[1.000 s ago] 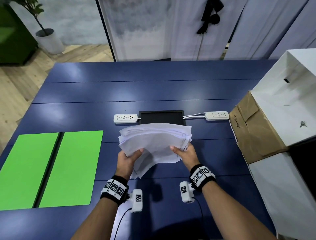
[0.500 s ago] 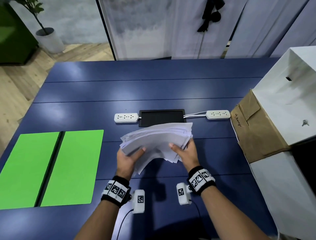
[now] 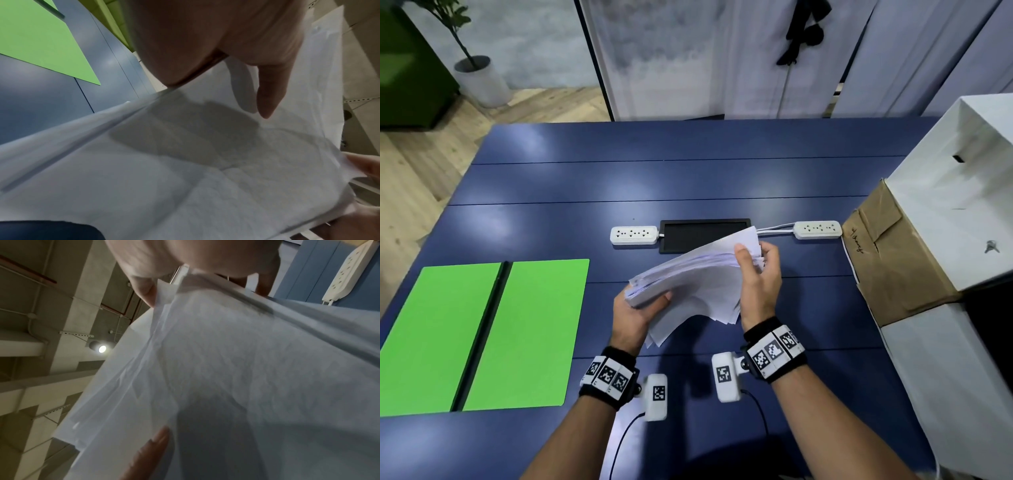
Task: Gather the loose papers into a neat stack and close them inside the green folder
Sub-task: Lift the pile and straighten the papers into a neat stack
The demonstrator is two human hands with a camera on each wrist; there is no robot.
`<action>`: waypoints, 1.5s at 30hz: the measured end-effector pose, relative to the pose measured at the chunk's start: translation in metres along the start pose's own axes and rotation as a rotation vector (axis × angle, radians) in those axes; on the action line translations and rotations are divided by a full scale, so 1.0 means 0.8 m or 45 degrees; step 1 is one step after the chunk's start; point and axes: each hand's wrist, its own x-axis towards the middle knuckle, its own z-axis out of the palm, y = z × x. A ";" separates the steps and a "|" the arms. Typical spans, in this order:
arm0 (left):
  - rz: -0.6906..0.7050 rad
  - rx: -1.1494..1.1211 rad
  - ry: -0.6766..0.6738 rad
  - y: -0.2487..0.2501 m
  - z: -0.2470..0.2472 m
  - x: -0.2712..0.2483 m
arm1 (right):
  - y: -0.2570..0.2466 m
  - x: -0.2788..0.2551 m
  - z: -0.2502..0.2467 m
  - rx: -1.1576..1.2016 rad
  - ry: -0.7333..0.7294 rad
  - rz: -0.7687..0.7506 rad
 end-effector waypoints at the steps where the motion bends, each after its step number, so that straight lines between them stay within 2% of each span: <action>1: 0.002 -0.003 0.004 0.000 -0.001 0.000 | 0.001 0.000 0.000 -0.009 0.003 0.003; 20: -0.046 -0.038 -0.026 0.003 -0.003 -0.006 | -0.011 0.001 0.007 -0.130 0.062 0.050; 36: -0.006 -0.020 0.005 0.011 0.004 -0.006 | -0.006 -0.003 0.004 -0.324 0.018 -0.163; 39: 0.060 -0.051 0.063 0.016 0.011 -0.008 | -0.006 -0.006 0.001 -0.335 -0.020 -0.162; 45: 0.188 -0.080 0.383 0.037 0.041 -0.008 | -0.004 -0.009 -0.002 -0.284 -0.042 -0.182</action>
